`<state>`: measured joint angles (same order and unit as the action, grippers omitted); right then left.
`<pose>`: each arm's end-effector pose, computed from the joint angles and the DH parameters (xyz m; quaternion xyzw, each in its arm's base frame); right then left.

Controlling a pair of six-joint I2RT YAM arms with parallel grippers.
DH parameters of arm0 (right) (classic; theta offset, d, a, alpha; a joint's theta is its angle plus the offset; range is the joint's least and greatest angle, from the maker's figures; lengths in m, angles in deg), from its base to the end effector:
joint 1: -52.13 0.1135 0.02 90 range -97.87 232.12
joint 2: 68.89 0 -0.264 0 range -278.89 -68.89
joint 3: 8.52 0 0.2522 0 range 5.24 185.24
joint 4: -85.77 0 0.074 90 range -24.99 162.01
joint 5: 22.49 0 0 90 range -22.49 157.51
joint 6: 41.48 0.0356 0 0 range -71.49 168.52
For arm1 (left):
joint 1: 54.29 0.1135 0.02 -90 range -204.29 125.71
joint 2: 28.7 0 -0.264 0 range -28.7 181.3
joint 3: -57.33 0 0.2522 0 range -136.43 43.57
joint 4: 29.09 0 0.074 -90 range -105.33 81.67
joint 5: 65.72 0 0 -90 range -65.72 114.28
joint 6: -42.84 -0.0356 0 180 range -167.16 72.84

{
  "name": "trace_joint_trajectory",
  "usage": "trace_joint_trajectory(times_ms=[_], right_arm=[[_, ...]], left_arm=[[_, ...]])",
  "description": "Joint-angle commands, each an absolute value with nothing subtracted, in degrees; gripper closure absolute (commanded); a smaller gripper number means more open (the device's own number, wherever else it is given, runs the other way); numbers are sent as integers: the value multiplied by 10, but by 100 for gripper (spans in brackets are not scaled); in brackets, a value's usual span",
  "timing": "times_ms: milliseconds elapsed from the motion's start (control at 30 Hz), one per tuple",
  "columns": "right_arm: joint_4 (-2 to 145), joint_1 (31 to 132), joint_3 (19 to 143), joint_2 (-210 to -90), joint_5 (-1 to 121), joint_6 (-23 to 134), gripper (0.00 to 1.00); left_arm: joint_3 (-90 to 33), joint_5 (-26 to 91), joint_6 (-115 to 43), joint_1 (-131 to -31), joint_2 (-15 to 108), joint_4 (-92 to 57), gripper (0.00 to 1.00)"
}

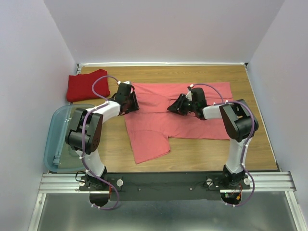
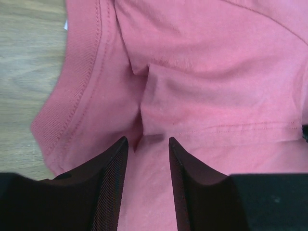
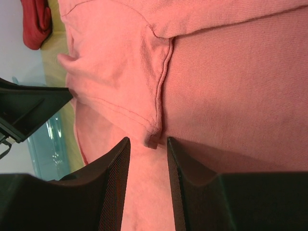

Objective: Fold and stack the t-shirts
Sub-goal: Fold the tshirt

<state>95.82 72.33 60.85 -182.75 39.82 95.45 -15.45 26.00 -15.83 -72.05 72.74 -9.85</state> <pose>0.3638 0.1515 0.1185 0.0901 0.8616 0.4266 0.2600 0.3493 -0.1130 0.1700 -0.1049 0.9273 -0.1619 0.3209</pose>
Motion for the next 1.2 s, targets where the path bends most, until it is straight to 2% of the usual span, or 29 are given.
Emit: trace_joint_trajectory(times_ms=[0, 100, 233, 633, 800, 867, 933, 967, 1067, 1167], right_arm=[[956, 725, 618, -1838, 411, 954, 57], [957, 726, 618, -1838, 410, 952, 57], [956, 725, 620, -1840, 409, 952, 57], [957, 725, 626, -1850, 402, 958, 57], [958, 725, 629, -1848, 391, 958, 66], [959, 726, 630, -1846, 389, 960, 73], [958, 725, 630, -1844, 386, 960, 81], [958, 725, 629, -1844, 385, 962, 84], [957, 725, 626, -1838, 386, 960, 97], [939, 725, 626, -1826, 394, 949, 100]], left_arm=[[-177, 223, -167, -724, 736, -89, 52], [-182, 239, -166, -724, 746, -96, 52], [-186, 258, -167, -729, 743, -95, 58], [-185, 285, -167, -737, 740, -98, 66], [-182, 290, -163, -739, 728, -97, 76], [-181, 292, -162, -740, 719, -97, 88], [-181, 293, -160, -740, 712, -95, 91], [-180, 295, -159, -740, 711, -96, 97], [-181, 300, -157, -740, 709, -92, 100], [-180, 299, -154, -740, 701, -83, 100]])
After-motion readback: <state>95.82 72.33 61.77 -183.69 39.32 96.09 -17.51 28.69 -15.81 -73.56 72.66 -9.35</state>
